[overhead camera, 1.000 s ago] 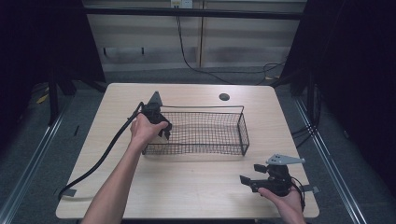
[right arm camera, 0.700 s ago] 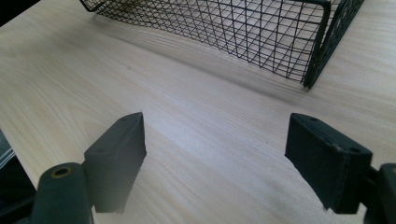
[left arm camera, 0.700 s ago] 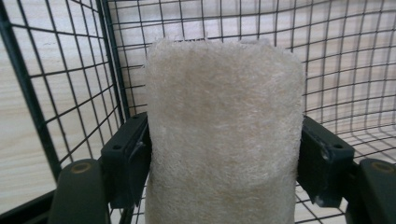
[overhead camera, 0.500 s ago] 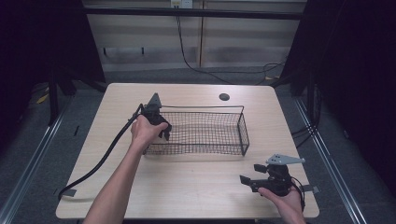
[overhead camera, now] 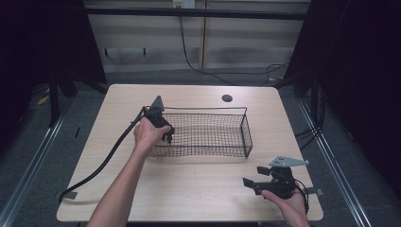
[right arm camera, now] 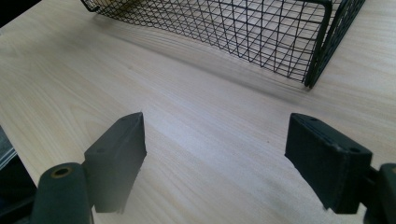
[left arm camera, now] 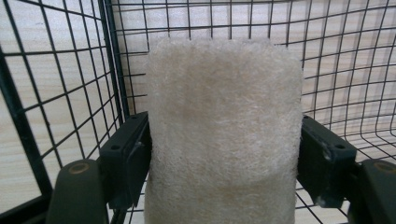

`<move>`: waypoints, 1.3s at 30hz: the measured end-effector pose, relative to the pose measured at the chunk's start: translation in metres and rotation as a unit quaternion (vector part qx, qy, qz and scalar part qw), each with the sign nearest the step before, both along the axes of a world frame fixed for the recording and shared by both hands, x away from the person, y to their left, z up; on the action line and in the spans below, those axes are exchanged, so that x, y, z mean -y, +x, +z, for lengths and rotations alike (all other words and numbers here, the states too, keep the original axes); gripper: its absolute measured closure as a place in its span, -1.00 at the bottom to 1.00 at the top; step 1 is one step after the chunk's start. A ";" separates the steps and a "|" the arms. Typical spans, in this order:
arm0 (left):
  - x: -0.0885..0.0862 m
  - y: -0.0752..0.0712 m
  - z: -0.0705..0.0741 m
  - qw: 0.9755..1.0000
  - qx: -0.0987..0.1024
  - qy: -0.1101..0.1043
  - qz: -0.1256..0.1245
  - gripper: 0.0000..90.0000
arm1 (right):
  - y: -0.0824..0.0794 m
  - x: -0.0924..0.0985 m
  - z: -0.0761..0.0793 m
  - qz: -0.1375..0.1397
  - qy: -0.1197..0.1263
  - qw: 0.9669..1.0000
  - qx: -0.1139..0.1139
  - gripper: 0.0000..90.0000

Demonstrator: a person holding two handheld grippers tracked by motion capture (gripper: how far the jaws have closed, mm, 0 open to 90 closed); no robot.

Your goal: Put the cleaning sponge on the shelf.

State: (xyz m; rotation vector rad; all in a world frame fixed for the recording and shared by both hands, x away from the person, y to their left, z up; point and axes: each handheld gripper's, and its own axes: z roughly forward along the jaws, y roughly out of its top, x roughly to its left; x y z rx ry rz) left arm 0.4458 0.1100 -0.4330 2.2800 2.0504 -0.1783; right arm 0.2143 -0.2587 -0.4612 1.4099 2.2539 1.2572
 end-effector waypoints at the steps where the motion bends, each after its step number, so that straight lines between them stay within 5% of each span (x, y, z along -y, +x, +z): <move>1: -0.001 0.000 0.001 1.000 -0.004 -0.003 -0.003 -0.42 | 0.000 0.000 0.000 0.000 0.000 1.000 0.000 -0.56; 13: -0.002 -0.001 0.003 1.000 -0.008 -0.016 0.000 -0.51 | 0.000 0.000 0.000 0.000 0.000 1.000 0.000 -0.56; 39: -0.012 -0.008 0.029 0.999 0.020 -0.046 -0.006 -0.51 | 0.000 -0.001 0.000 -0.001 -0.003 1.000 -0.002 -0.56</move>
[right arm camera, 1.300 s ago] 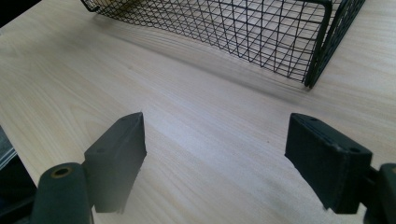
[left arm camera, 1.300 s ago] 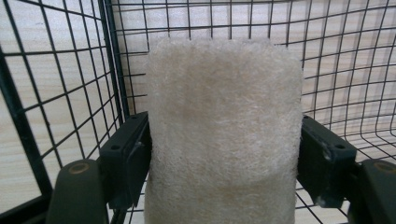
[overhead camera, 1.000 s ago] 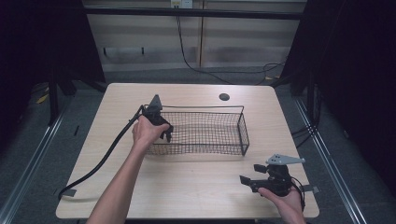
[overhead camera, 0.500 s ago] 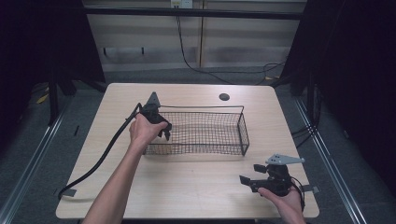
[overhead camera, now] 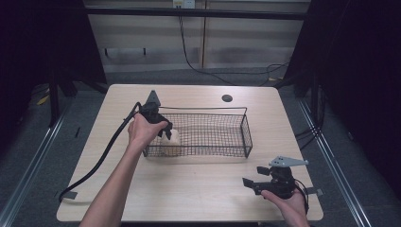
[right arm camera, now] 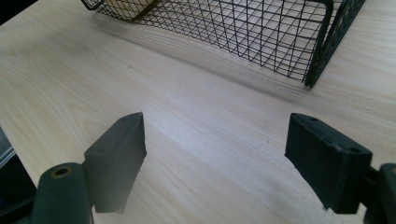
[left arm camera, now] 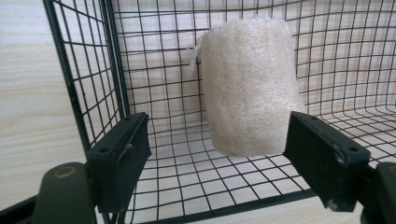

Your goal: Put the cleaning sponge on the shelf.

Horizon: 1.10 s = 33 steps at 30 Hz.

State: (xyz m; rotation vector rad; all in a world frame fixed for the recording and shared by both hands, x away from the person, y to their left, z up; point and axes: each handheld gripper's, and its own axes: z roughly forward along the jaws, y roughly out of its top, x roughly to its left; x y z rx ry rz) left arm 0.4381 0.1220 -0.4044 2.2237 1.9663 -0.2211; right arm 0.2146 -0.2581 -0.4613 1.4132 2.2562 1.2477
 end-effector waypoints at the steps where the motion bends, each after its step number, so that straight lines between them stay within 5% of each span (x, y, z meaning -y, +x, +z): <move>1: -0.001 0.000 0.001 1.000 -0.001 -0.001 -0.004 -0.51 | 0.000 0.000 0.000 0.001 0.001 1.000 -0.001 -0.56; 7: -0.003 -0.002 0.006 1.000 0.006 -0.007 -0.007 -0.52 | 0.000 0.000 0.000 0.002 0.000 1.000 -0.001 -0.56; 11: -0.011 -0.004 0.008 0.999 0.008 -0.044 -0.013 -0.52 | 0.000 0.000 0.000 0.001 -0.001 1.000 -0.001 -0.56; 13: -0.013 -0.006 0.010 0.999 0.016 -0.028 -0.016 -0.52 | 0.000 0.000 0.000 0.001 -0.001 1.000 0.000 -0.56; 18: -0.017 -0.012 0.021 0.998 0.031 -0.053 -0.035 -0.50 | 0.000 0.000 0.000 0.000 -0.002 1.000 -0.001 -0.56; 22: -0.021 -0.016 0.027 0.996 0.050 -0.052 -0.048 -0.51 | 0.000 0.000 0.000 -0.001 -0.001 1.000 -0.002 -0.56; 27: -0.031 -0.019 0.031 0.991 0.072 -0.104 -0.055 -0.56 | 0.000 0.000 -0.001 0.000 -0.003 1.000 -0.001 -0.56; 29: -0.035 -0.021 0.032 0.990 0.080 -0.105 -0.053 -0.57 | 0.000 0.000 0.000 -0.001 -0.002 1.000 -0.002 -0.56; 33: -0.043 -0.027 0.032 0.984 0.098 -0.129 -0.074 -0.62 | 0.000 0.000 0.000 -0.002 -0.002 1.000 -0.003 -0.56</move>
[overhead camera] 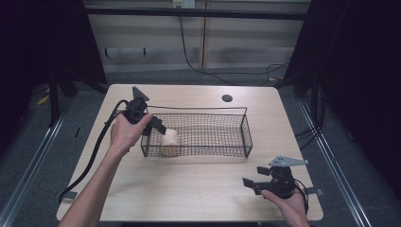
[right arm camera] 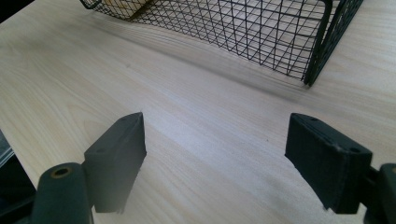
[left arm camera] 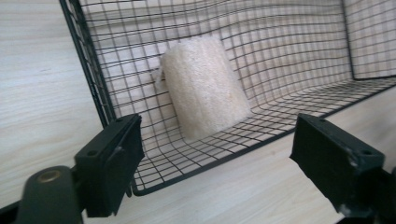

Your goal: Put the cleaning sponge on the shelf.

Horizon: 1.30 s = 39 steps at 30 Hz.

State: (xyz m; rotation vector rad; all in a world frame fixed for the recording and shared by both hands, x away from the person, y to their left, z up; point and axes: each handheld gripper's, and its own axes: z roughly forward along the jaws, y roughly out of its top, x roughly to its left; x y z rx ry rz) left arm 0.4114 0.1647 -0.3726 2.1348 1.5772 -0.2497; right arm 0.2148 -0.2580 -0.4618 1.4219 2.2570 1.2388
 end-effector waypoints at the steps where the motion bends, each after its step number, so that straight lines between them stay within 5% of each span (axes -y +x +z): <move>1: -0.001 -0.002 0.001 1.000 0.009 0.000 -0.008 -0.62 | 0.000 0.000 0.000 0.000 0.000 1.000 0.000 -0.56; 8: -0.015 -0.017 0.010 0.998 0.045 -0.026 -0.043 -0.60 | 0.000 0.000 0.000 -0.001 0.001 1.000 0.002 -0.56; 11: -0.024 -0.020 0.011 0.995 0.060 -0.037 -0.076 -0.63 | 0.000 0.000 0.000 -0.001 0.001 1.000 0.002 -0.56; 14: -0.030 -0.025 0.009 0.992 0.078 -0.053 -0.080 -0.63 | 0.000 0.000 0.000 -0.002 -0.001 1.000 0.002 -0.56; 17: -0.034 -0.033 0.008 0.988 0.107 -0.072 -0.080 -0.59 | 0.000 0.001 0.000 -0.002 0.000 1.000 0.002 -0.56; 21: -0.040 -0.041 0.009 0.985 0.124 -0.058 -0.108 -0.59 | 0.000 0.001 0.000 -0.003 -0.001 1.000 0.001 -0.56; 27: -0.053 -0.059 0.008 0.978 0.151 -0.072 -0.125 -0.59 | 0.000 0.001 0.000 -0.004 -0.001 1.000 0.002 -0.56; 33: -0.063 -0.078 0.006 0.968 0.188 -0.096 -0.136 -0.59 | 0.001 0.000 0.000 -0.004 -0.003 1.000 0.002 -0.56; 36: -0.065 -0.087 0.003 0.966 0.191 -0.098 -0.142 -0.59 | 0.000 0.000 0.000 -0.005 -0.003 1.000 0.003 -0.56; 39: -0.067 -0.096 -0.002 0.968 0.196 -0.077 -0.137 -0.59 | 0.000 0.000 0.000 -0.005 -0.003 1.000 0.003 -0.56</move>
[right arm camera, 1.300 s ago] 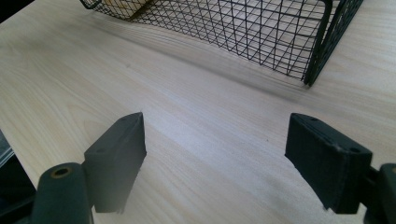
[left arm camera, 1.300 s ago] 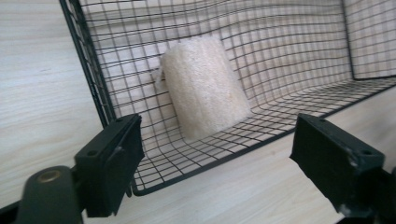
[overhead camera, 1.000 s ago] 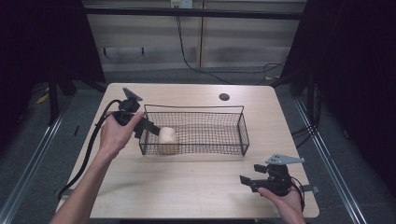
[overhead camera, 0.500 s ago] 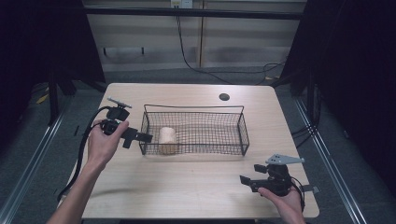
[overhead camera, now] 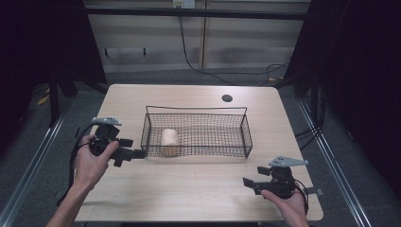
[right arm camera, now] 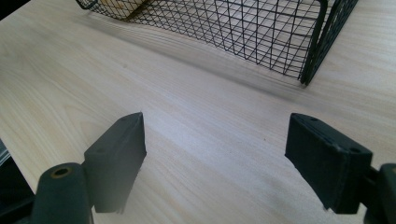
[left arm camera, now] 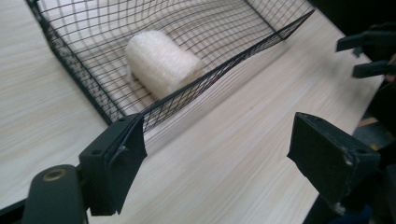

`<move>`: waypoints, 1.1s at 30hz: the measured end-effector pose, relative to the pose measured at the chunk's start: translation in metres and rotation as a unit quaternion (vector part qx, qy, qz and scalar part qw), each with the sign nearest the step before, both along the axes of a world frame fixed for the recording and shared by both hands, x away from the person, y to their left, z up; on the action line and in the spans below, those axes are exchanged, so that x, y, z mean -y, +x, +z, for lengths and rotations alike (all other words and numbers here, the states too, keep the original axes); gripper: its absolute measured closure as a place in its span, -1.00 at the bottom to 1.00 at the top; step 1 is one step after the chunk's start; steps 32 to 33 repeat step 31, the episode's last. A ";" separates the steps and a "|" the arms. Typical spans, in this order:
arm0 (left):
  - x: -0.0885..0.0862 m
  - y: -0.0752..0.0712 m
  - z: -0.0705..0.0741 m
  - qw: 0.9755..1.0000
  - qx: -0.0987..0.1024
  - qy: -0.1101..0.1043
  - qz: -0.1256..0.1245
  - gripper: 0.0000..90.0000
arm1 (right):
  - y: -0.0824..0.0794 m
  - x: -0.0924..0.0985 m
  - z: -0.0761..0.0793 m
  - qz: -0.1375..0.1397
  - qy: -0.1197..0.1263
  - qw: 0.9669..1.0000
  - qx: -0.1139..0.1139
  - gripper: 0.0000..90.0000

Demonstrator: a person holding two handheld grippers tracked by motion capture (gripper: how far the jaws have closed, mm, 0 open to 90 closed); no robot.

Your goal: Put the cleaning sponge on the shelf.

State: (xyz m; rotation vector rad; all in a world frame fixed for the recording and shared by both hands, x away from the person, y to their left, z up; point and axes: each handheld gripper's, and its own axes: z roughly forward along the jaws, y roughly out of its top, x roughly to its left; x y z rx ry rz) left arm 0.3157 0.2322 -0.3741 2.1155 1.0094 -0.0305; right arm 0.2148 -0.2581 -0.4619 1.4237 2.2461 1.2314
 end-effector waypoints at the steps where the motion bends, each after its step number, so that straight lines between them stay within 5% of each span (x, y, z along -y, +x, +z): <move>1: -0.001 -0.003 -0.003 1.000 0.003 -0.005 0.006 -0.59 | 0.000 0.000 0.000 0.000 0.000 1.000 0.000 -0.56; 6: -0.011 -0.018 -0.015 1.000 0.009 -0.019 0.002 -0.63 | 0.000 0.000 0.000 0.000 0.000 1.000 -0.001 -0.56; 10: -0.017 -0.025 -0.024 1.000 0.002 -0.014 -0.005 -0.63 | 0.000 -0.001 0.000 0.000 -0.001 1.000 -0.002 -0.56; 17: -0.026 -0.046 -0.043 1.000 0.005 0.009 0.012 -0.63 | 0.001 -0.001 0.000 0.001 0.000 1.000 -0.001 -0.56; 19: -0.028 -0.050 -0.049 1.000 -0.013 0.013 0.020 -0.63 | 0.001 -0.001 0.000 -0.001 -0.003 1.000 -0.001 -0.55; 22: -0.032 -0.058 -0.057 0.999 -0.005 0.014 0.029 -0.64 | 0.001 -0.002 0.000 -0.001 -0.005 1.000 -0.001 -0.55; 27: -0.041 -0.074 -0.073 0.999 -0.013 -0.027 0.027 -0.63 | 0.001 -0.002 -0.001 0.000 -0.006 1.000 0.002 -0.55; 33: -0.044 -0.080 -0.082 0.999 -0.009 -0.032 0.026 -0.63 | 0.002 -0.001 -0.003 -0.002 -0.014 1.000 -0.001 -0.56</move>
